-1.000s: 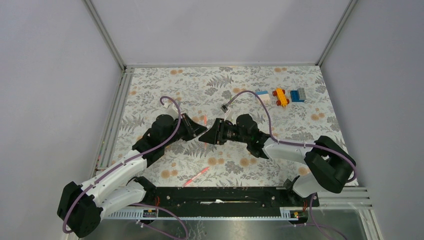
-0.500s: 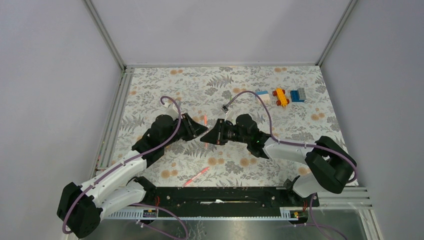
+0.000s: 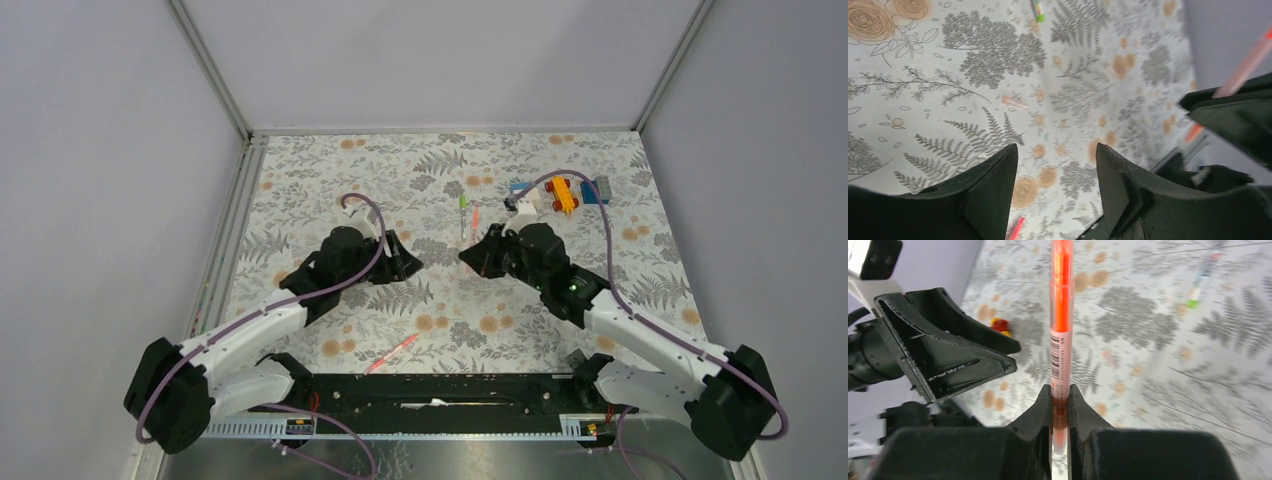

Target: Insert the pens into the pen caps

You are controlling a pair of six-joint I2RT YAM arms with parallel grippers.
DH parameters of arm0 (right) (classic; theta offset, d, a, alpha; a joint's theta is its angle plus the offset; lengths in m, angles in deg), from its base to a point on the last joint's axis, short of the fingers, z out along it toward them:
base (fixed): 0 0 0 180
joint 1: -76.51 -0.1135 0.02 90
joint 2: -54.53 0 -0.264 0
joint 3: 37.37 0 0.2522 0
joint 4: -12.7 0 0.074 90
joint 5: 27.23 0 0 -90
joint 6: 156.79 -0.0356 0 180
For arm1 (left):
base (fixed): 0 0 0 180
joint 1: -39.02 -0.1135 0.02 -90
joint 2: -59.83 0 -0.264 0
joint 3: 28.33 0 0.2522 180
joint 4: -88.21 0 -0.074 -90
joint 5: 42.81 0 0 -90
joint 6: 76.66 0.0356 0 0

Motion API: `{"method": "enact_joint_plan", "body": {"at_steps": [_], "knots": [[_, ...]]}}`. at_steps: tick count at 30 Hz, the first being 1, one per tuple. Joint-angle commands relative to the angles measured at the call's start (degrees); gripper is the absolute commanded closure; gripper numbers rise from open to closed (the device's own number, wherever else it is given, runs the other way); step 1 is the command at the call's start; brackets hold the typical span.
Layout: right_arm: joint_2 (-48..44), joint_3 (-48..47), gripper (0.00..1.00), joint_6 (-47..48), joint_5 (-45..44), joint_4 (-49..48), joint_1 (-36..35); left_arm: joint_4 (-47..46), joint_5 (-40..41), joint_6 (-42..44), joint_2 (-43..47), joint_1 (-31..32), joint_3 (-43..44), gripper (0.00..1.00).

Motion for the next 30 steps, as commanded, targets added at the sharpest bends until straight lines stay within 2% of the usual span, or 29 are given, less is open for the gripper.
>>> {"method": "enact_joint_plan", "body": {"at_steps": [1,8,11,17,22,26,30], "knots": [[-4.77,-0.49,1.00,6.37,-11.10,14.16,1.21,-0.58,3.81,8.46,-6.82,2.09,5.51,0.39],[-9.46,-0.70,1.00,8.60,-15.05,18.55,1.51,3.37,9.96,22.88,-20.56,8.64,13.94,0.37],[-10.84,-0.42,1.00,8.87,-15.08,19.37,1.59,4.32,4.93,33.88,-25.16,9.93,16.81,0.37],[-13.89,0.20,1.00,9.34,-15.81,20.78,1.68,11.88,3.69,56.63,-29.74,12.32,23.15,0.37],[-15.44,0.53,1.00,9.40,-15.76,21.23,1.69,11.90,1.30,72.40,-33.43,12.33,23.94,0.35],[-16.77,0.32,1.00,9.73,-17.04,23.03,1.73,20.07,-1.17,78.90,-39.04,12.12,29.55,0.37],[-18.57,-0.10,1.00,10.16,-19.99,25.45,1.75,21.76,-3.07,82.30,-42.37,11.19,32.16,0.37]]}}
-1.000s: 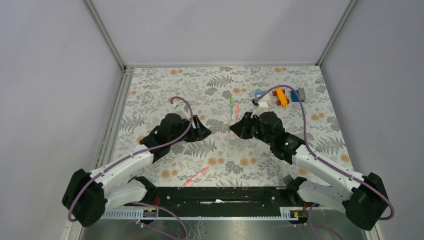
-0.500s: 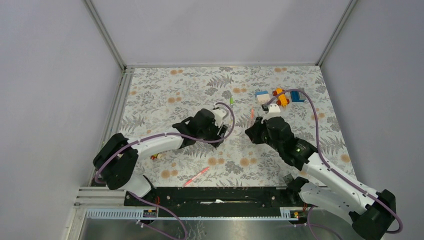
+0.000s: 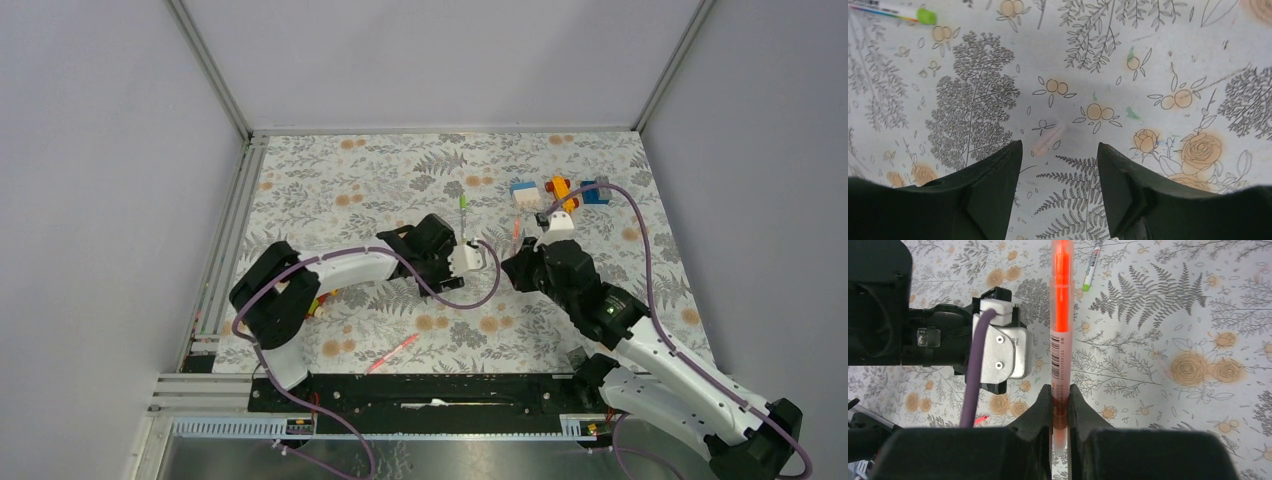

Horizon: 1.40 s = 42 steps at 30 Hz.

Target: Insert the pens into the pen caps

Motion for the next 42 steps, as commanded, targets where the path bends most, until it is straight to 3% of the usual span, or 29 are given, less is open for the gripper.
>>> {"method": "enact_joint_plan", "body": {"at_steps": [1,22,30,34,38,42], "knots": [[-2.65,-0.76,1.00,1.28,-4.75,2.60,0.49,3.40,-4.44,8.66,-2.47,-1.05,4.29,0.37],[-3.86,-1.16,1.00,2.32,-4.60,3.76,0.52,7.42,-10.34,10.13,-8.93,-4.74,7.43,0.49],[-4.25,-1.02,1.00,2.33,-4.27,3.75,0.55,9.34,-10.40,7.01,-9.70,-4.55,7.53,0.72],[-4.77,-0.97,1.00,2.36,-4.17,3.81,0.56,10.06,-9.59,4.54,-10.29,-4.09,7.03,0.93],[-5.17,-0.77,1.00,2.14,-4.00,3.79,0.58,11.28,-8.53,0.36,-11.14,-3.43,7.51,1.00],[-5.18,-0.61,1.00,1.75,-3.69,3.66,0.58,12.01,-7.71,-8.49,-11.16,-3.42,8.60,1.00]]}}
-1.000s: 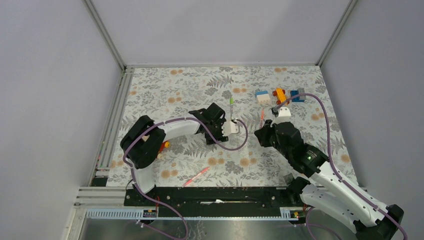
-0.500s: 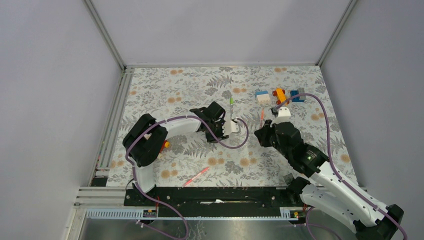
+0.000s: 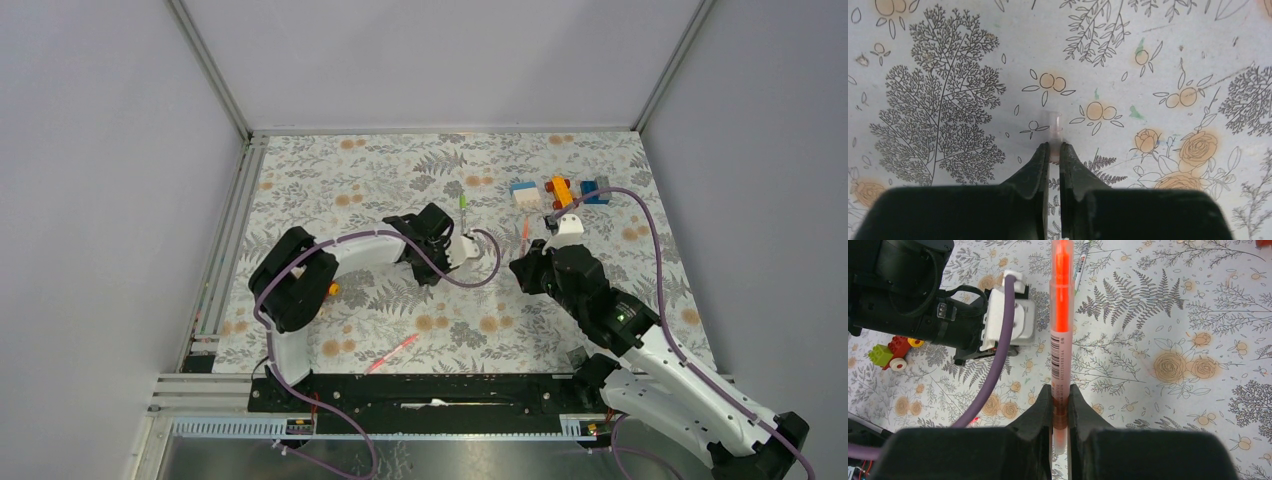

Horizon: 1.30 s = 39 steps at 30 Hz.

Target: Insert the pens into the pen caps

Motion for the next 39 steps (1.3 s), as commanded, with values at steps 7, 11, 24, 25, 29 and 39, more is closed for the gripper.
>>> {"method": "enact_joint_plan", "body": {"at_steps": [7,11,24,25,29,39], "knots": [[-0.94,-0.34,1.00,-0.14,0.30,0.03,0.45,2.31,1.78,-32.99,0.61,0.86,0.98,1.00],[-1.02,0.02,1.00,-0.04,1.11,-0.55,0.44,1.25,6.40,-47.38,1.67,1.04,-1.69,1.00],[-0.68,1.25,1.00,-0.74,4.42,-4.26,0.39,-8.02,10.66,-74.08,3.90,2.97,-10.88,1.00],[-0.92,1.31,1.00,-0.79,4.42,-4.27,0.40,-8.01,10.72,-74.31,4.33,3.00,-10.89,0.99],[-1.18,1.33,1.00,-0.99,4.97,-4.36,0.48,-7.67,11.50,-74.38,5.83,3.01,-10.73,0.78],[-1.27,1.07,1.00,-0.82,5.25,-4.29,0.47,-7.58,11.96,-73.18,8.55,3.29,-9.39,0.62]]}}
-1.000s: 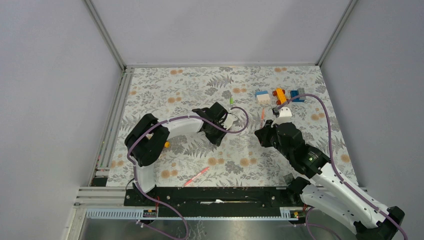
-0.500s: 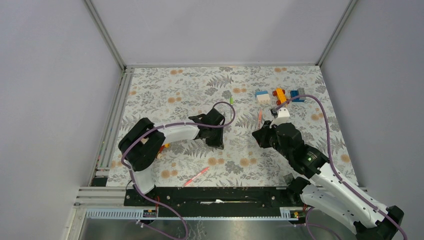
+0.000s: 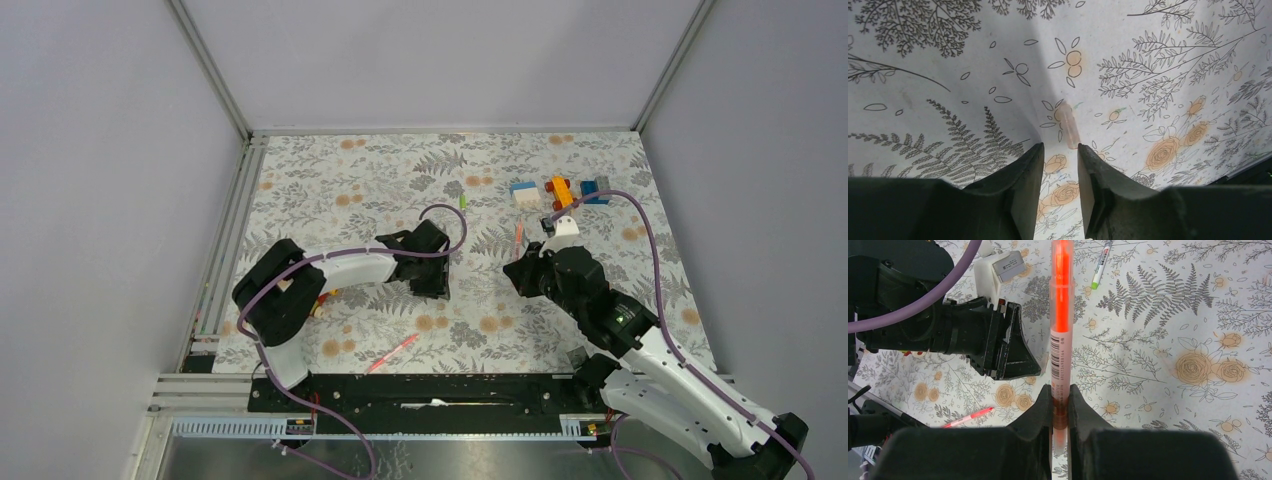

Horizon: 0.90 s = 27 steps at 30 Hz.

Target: Insert the pens into the pen caps

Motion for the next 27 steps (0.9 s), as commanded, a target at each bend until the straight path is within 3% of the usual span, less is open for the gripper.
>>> {"method": "enact_joint_plan", "body": {"at_steps": [1,10,15,27], "knots": [[-0.62,-0.21,1.00,-0.28,0.50,-2.43,0.31,1.51,2.02,1.37,2.35,0.55,0.96,0.62],[-0.86,-0.28,1.00,-0.35,0.42,-2.40,0.30,4.83,5.90,-0.42,-0.72,4.59,7.63,0.63],[-1.05,-0.34,1.00,-0.32,0.83,-2.36,0.33,8.41,12.06,-2.67,-3.92,6.99,12.45,0.64],[-2.17,-0.59,1.00,0.08,0.53,-1.18,0.31,10.84,20.54,-6.50,-8.08,8.32,16.30,0.67]]}}
